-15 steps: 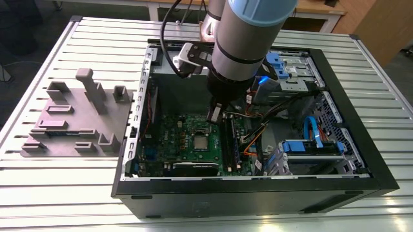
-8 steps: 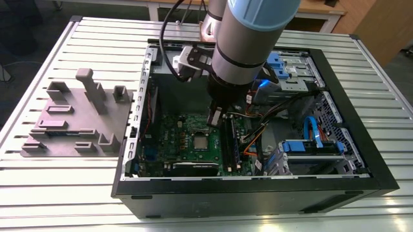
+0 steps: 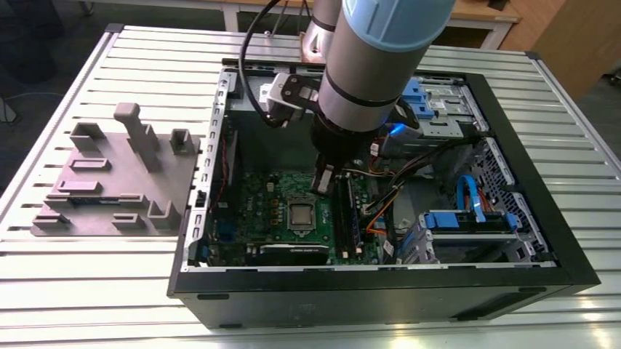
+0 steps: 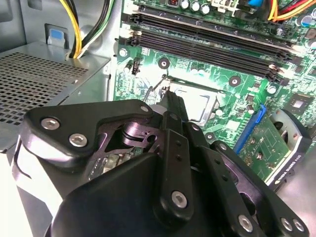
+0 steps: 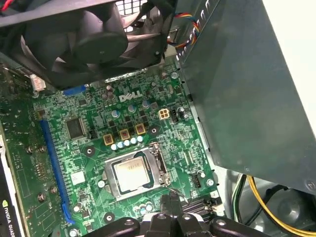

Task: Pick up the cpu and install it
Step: 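Close the cpu cover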

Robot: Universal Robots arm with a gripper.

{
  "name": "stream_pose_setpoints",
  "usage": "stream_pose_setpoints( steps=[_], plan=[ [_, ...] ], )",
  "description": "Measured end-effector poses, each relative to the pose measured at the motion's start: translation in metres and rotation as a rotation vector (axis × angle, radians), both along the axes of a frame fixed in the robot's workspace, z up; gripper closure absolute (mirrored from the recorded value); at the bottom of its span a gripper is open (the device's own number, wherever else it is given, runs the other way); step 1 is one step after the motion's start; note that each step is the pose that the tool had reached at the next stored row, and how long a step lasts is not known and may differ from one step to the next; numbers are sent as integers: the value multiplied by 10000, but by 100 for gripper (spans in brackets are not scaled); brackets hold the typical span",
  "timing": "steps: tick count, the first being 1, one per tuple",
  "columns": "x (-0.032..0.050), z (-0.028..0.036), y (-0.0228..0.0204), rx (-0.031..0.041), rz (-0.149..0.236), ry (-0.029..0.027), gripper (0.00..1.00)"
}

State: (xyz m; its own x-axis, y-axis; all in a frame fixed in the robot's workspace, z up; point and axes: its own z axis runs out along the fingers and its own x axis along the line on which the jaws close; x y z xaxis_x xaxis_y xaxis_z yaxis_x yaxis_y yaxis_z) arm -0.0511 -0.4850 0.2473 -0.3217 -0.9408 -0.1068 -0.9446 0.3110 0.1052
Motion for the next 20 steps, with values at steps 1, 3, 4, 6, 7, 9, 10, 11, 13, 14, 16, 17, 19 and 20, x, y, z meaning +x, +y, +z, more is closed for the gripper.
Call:
stream_pose_setpoints(
  steps=[1, 3, 4, 6, 7, 9, 10, 11, 13, 14, 16, 17, 19, 20],
  plan=[
    [-12, -1, 0, 0, 1, 1, 89],
    [-55, -2, 0, -1, -1, 0, 89],
    [-70, -2, 0, -7, 0, 0, 89],
    [-84, -3, -12, -29, 0, 1, 89],
    [-91, -5, -25, -37, 0, 1, 89],
    [-102, -9, -48, -53, 1, 1, 89],
    [-107, -10, -51, -58, 0, 0, 89],
    [-112, -10, -52, -60, 0, 0, 89],
    [-120, -11, -54, -59, 0, 0, 89],
    [-126, -11, -54, -62, -1, 1, 89],
    [-149, -14, -54, -76, 0, 1, 89],
    [-161, -16, -54, -78, 0, 0, 89],
    [-186, -18, -57, -79, -1, 1, 89],
    [-194, -18, -60, -79, 0, 1, 89]
  ],
)
